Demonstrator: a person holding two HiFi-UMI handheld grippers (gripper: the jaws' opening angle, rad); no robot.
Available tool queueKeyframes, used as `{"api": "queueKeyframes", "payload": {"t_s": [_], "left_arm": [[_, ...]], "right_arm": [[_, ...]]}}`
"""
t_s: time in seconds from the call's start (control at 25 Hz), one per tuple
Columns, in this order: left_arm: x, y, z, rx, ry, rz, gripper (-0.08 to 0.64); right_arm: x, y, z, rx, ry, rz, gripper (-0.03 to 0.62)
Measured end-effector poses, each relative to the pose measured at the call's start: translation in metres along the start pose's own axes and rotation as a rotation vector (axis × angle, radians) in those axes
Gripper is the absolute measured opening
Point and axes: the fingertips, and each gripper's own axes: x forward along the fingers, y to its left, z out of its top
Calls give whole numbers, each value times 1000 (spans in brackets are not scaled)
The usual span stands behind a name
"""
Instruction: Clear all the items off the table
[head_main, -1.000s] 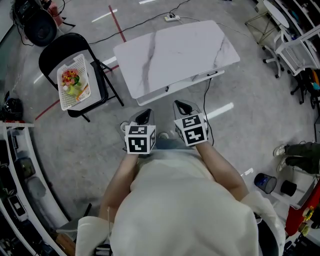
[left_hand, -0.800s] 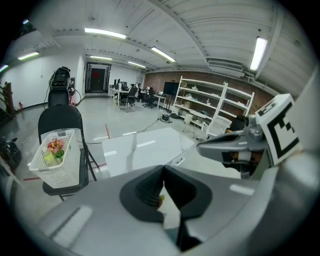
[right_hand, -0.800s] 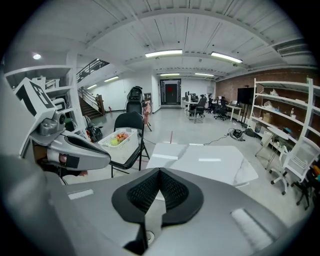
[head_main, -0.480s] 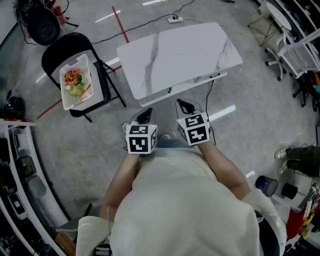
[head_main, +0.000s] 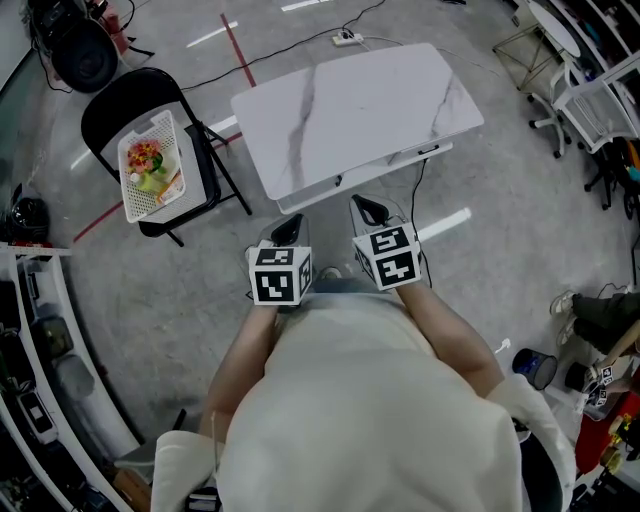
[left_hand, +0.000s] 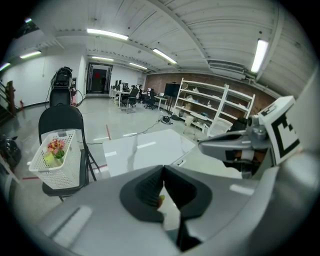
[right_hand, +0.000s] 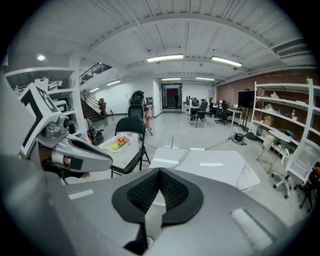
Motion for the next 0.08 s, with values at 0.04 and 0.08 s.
{"api": "queueKeyframes", "payload": {"t_s": [0.04, 0.08], "left_arm": [[1, 1, 0, 1, 1, -1, 8], [2, 1, 0, 1, 2, -3, 8]], "right_arm": [[0, 0, 1, -2, -1, 1, -2], [1, 1, 2, -3, -2, 1, -3]]}}
